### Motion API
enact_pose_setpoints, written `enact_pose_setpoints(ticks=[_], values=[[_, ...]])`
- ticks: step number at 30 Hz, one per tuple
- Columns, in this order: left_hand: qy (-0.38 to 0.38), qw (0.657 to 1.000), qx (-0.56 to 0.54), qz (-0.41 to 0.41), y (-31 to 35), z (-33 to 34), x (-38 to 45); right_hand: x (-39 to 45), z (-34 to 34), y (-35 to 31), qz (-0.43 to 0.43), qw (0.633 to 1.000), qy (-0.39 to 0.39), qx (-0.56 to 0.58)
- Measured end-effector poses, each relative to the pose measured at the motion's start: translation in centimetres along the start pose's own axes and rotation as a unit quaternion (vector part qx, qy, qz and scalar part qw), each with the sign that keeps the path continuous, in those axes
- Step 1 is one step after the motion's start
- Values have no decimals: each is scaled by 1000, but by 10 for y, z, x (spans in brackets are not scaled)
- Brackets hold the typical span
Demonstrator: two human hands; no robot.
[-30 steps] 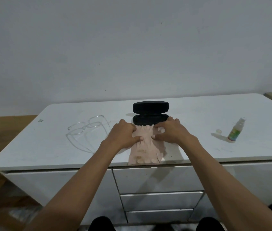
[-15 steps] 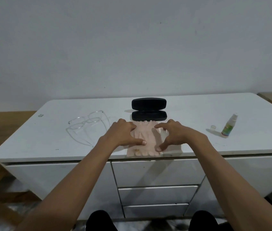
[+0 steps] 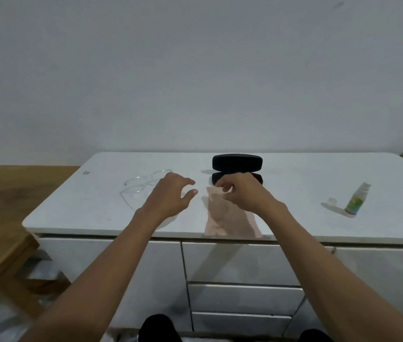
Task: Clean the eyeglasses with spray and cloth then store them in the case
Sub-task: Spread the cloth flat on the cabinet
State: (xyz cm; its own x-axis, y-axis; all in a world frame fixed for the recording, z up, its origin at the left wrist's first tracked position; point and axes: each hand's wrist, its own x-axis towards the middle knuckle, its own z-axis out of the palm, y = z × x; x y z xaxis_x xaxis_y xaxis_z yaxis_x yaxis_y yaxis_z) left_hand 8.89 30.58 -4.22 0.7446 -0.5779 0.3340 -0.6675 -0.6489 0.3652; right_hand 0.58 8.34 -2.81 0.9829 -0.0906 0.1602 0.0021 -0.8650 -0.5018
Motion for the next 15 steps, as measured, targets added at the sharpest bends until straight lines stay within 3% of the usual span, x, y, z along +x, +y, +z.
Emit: enact_pose_setpoints(ticks=[3,6,10,15], values=[[110,994,6,2,-27,-24,-20,20,28,-27,-44,999,15,-10],[153,988,31,-9,-50,-41,-36,39,50,-44,-73,997,10,-31],[153,983,97,-25,-78,-49,-48,55,74,-55,-102,993,7,-61],[133,985,95,-50,-95,-44,-51,66,93,-51,-103,991,46,-71]])
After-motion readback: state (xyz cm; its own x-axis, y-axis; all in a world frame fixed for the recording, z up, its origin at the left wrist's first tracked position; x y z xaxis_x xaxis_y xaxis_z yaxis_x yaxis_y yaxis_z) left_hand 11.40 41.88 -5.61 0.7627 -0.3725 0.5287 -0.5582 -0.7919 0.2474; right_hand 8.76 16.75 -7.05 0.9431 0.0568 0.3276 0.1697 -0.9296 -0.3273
